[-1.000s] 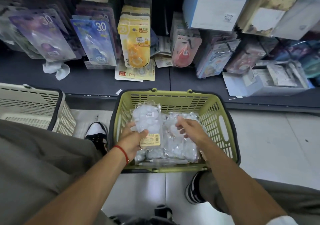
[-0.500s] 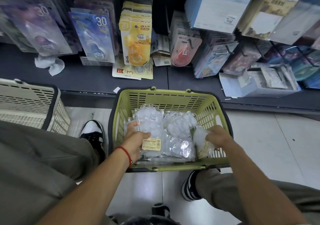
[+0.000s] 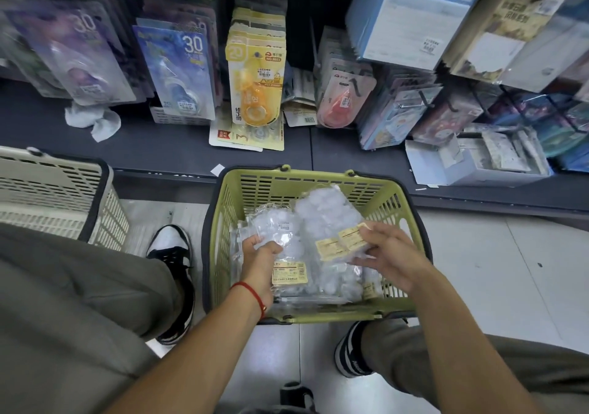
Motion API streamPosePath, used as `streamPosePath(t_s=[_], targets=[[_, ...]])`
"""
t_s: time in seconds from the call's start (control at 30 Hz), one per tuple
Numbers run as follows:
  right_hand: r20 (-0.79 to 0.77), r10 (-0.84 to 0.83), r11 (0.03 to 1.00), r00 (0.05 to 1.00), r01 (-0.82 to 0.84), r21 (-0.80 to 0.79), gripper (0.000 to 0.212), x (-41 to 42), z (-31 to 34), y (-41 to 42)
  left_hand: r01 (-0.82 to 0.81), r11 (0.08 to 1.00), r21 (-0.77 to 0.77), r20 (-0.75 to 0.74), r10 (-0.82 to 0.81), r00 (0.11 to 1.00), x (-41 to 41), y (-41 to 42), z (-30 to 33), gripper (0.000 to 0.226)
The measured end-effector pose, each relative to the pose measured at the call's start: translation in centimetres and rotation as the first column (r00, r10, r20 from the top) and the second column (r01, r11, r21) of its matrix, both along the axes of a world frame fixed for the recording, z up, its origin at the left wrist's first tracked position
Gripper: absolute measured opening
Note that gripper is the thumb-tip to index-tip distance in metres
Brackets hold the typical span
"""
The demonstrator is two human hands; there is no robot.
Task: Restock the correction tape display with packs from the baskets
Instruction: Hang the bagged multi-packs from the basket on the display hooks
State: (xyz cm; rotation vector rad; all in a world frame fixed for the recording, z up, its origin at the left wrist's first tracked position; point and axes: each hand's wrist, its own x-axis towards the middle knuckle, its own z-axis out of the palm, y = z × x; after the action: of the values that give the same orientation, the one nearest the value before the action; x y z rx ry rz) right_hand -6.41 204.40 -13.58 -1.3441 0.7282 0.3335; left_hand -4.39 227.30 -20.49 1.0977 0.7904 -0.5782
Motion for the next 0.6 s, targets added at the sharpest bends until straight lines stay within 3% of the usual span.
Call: streamPosePath(t_s=[0.03,0.1,0.2,0.27,0.33,0.4,0.47,0.53,0.6], targets=[[0.016,0.027,1.000,1.000,-0.027,-0.003,0.021,0.0,-0.5,1.3,-0.014,0.999,-0.040,-0.015,0.013,1.000,0.0,-0.1,0.3,0.029],[0.040,0.109,0.991,0.993,-0.106,-0.082,0.021,-0.2,-1.8,4.0,-0.003,0.992,-0.127,-0.039,-0.002,0.999,-0.1,-0.3,0.7,0.050],[0.052,0.324,0.913,0.945,-0.297,-0.281,0.026,-0.2,-3.7,6.8,0.108,0.994,0.015,0.011,-0.108,0.994,-0.5,0.0,0.5,0.092],[0.041,0.379,0.870,0.925,-0.341,-0.355,0.025,0.1,-4.7,6.8,0.123,0.988,0.097,0.052,-0.129,0.990,-0.8,0.4,-0.3,0.088],[-0.002,0.319,0.828,0.948,-0.280,-0.487,0.025,0.5,-5.8,5.1,0.125,0.985,0.116,0.072,-0.134,0.988,-0.8,0.7,-0.9,0.080],[-0.211,0.307,0.561,0.928,-0.355,-0.747,0.032,0.6,-7.6,1.9,0.144,0.975,0.169,0.089,-0.161,0.983,-0.7,1.0,-1.2,0.081],[-0.499,0.222,0.318,0.838,-0.546,-0.775,0.045,-0.1,-9.8,-1.1,0.159,0.966,0.203,0.105,-0.183,0.977,-0.7,1.2,-1.5,0.086],[-0.658,0.167,0.187,0.734,-0.679,-0.710,0.057,-0.8,-11.6,-2.3,0.154,0.969,0.193,0.119,-0.179,0.977,-0.8,1.4,-1.8,0.089],[-0.696,0.175,0.140,0.697,-0.717,-0.683,0.070,-0.8,-13.0,-2.2,0.161,0.967,0.196,0.126,-0.188,0.974,-1.0,1.5,-2.1,0.090]])
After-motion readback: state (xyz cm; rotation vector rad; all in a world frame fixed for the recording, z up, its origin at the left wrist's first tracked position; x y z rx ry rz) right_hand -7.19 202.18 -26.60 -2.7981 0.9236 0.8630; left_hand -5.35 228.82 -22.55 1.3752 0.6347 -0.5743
